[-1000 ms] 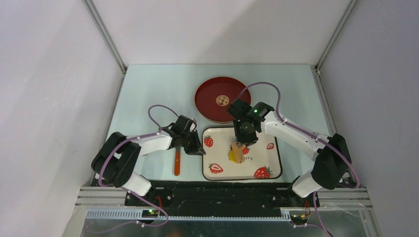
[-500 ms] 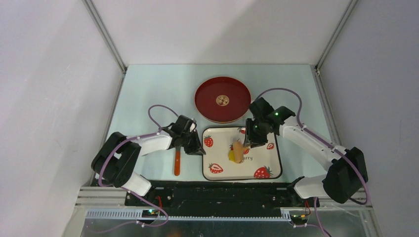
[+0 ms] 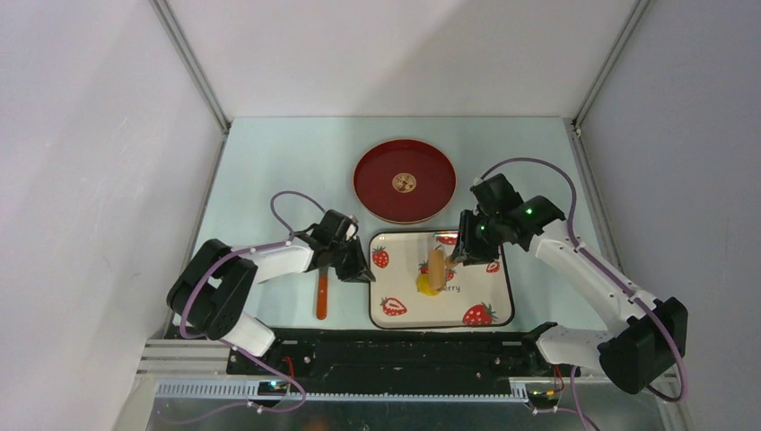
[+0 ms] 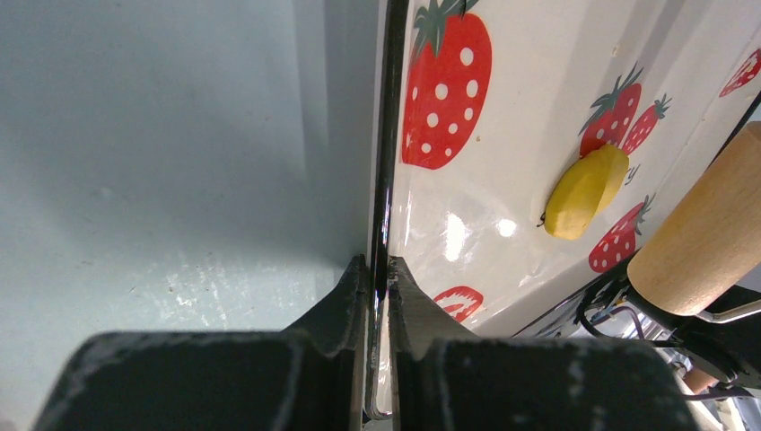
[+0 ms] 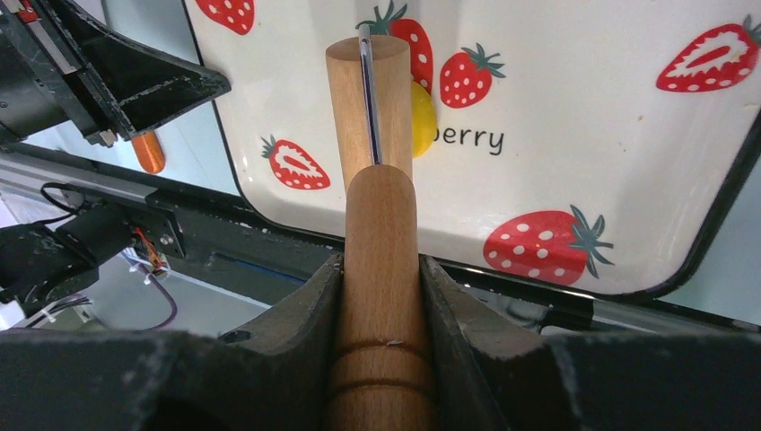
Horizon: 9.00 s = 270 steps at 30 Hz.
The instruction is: Roll out the dumpling wrappers from the dough
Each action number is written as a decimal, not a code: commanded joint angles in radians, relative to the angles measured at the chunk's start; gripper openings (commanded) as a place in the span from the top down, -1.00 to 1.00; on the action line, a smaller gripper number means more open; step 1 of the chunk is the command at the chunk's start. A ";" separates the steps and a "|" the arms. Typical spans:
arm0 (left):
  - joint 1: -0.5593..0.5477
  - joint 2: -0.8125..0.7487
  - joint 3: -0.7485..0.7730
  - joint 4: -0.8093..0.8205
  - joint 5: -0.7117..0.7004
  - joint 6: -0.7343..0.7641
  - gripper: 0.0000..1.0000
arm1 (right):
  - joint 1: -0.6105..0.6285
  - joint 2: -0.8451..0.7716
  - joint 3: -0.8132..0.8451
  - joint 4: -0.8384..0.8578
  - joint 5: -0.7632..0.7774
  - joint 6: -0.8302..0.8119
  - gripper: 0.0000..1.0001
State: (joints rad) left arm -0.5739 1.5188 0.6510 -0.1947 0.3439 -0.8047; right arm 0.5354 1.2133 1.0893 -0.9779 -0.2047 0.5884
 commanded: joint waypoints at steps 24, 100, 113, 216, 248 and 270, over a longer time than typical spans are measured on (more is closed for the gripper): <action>-0.006 0.029 -0.024 -0.048 -0.060 0.003 1.00 | 0.199 0.286 0.130 -0.060 0.165 0.007 1.00; -0.006 0.031 -0.022 -0.049 -0.059 0.004 1.00 | 0.231 0.160 0.168 0.014 0.118 0.033 1.00; -0.006 0.030 -0.022 -0.048 -0.059 0.004 1.00 | 0.263 0.282 0.168 -0.022 0.188 0.029 1.00; -0.005 0.044 -0.016 -0.050 -0.048 0.011 1.00 | 0.144 0.256 0.273 -0.169 0.064 -0.206 1.00; -0.006 0.044 -0.017 -0.050 -0.048 0.012 1.00 | 0.268 0.373 0.099 -0.053 0.135 -0.112 1.00; -0.005 0.043 -0.017 -0.050 -0.049 0.010 1.00 | 0.399 0.501 0.211 -0.027 0.091 -0.057 1.00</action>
State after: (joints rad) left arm -0.5735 1.5242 0.6514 -0.1909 0.3519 -0.8047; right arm 0.8780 1.5890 1.3346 -1.1179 0.0185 0.4824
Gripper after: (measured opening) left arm 0.120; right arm 0.366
